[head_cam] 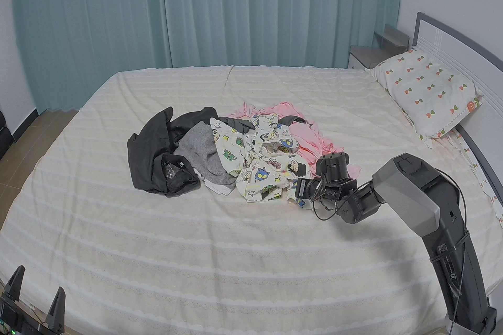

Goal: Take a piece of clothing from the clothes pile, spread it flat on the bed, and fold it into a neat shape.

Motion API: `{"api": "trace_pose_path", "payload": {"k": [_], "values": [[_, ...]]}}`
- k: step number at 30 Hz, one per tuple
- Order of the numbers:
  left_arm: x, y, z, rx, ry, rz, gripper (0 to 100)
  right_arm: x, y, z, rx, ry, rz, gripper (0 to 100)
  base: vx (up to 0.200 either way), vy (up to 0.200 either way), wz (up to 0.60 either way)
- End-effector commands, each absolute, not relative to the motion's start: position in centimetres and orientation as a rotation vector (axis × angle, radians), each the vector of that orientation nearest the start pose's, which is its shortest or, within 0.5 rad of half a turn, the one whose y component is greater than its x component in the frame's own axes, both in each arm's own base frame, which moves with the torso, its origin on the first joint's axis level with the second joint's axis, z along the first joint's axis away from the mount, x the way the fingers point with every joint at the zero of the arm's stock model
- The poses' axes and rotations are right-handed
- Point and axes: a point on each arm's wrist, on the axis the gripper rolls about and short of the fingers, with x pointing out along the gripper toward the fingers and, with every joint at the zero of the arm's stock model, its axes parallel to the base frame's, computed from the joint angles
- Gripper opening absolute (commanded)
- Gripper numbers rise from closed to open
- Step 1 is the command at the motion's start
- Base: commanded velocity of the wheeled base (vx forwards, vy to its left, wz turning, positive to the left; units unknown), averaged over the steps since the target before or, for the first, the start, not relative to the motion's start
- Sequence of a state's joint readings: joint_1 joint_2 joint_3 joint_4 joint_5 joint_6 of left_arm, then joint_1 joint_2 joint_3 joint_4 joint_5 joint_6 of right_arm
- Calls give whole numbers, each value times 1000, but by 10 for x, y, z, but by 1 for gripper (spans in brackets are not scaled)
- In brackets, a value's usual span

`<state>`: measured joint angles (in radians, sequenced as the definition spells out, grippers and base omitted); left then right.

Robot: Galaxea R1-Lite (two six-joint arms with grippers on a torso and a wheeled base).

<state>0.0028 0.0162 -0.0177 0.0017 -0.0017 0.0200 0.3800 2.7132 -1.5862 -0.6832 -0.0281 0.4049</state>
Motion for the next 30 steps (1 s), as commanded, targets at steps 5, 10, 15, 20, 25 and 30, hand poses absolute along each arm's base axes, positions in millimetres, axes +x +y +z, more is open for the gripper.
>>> {"api": "trace_pose_path", "payload": {"k": [5, 10, 15, 20, 25, 30], "values": [[-23, 0, 76, 20, 5, 3, 100, 425, 168, -1, 489, 482, 347, 0, 0, 0, 0], [-22, 0, 75, 21, 6, 1, 100, 373, 154, 22, 547, 512, 457, 0, 0, 0, 0], [-23, 0, 76, 20, 3, 0, 100, 334, 149, 49, 576, 458, 545, 0, 0, 0, 0], [-23, 0, 75, 21, 5, 1, 100, 311, 147, 64, 575, 466, 593, 0, 0, 0, 0], [-22, 0, 75, 21, 6, 0, 100, 317, 151, 44, 569, 514, 586, 0, 0, 0, 0], [-22, 0, 76, 29, 5, -2, 100, 306, 145, 36, 563, 565, 573, 0, 0, 0, 0]]}}
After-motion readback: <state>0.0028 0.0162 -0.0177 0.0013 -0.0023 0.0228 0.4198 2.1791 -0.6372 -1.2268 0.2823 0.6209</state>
